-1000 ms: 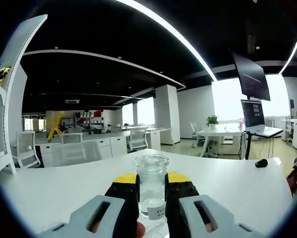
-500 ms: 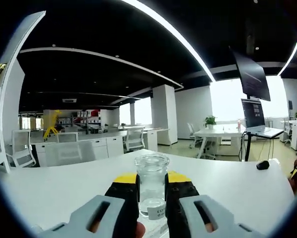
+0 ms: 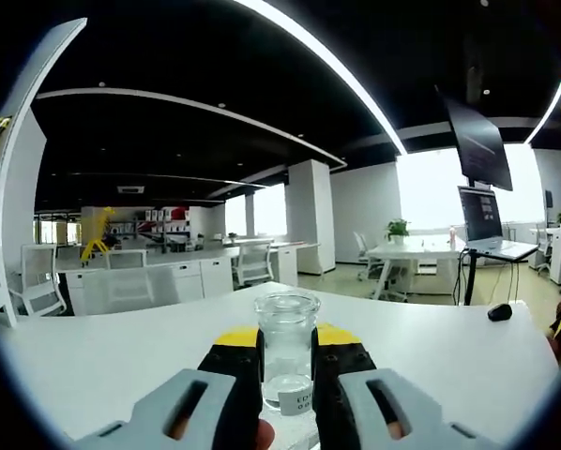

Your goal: Identify the label on the chemical reagent bottle, grasp the chemical reagent bottle, and place it in the designated position on the reagent rack

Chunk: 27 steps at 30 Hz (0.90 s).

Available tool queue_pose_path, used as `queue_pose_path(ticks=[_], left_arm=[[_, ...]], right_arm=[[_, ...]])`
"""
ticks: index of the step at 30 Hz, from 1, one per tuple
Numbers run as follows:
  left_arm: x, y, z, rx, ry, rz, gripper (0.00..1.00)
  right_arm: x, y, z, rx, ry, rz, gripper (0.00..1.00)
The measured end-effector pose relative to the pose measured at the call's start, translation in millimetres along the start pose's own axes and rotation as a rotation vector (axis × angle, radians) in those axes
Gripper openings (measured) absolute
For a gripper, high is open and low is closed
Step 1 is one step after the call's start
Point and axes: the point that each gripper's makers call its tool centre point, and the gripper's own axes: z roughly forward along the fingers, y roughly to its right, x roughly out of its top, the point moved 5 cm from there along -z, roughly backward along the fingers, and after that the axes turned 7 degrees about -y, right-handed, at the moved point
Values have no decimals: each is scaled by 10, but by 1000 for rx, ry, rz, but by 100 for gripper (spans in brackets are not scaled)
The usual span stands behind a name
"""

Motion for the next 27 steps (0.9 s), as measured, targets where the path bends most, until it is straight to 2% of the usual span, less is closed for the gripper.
queue_pose_path(ticks=[7,17,27], left_arm=[[-67,-14,59,1,-2,-4,18],[-186,68,128,-10,-13,-15,19],[-309,112,181,-8,-33,12,19]], right_arm=[[-9,7,-8,-3,0,2,37],[-47,30,-29,-9,-5,7,37],[-64,44,-36,-12,-8,8,37]])
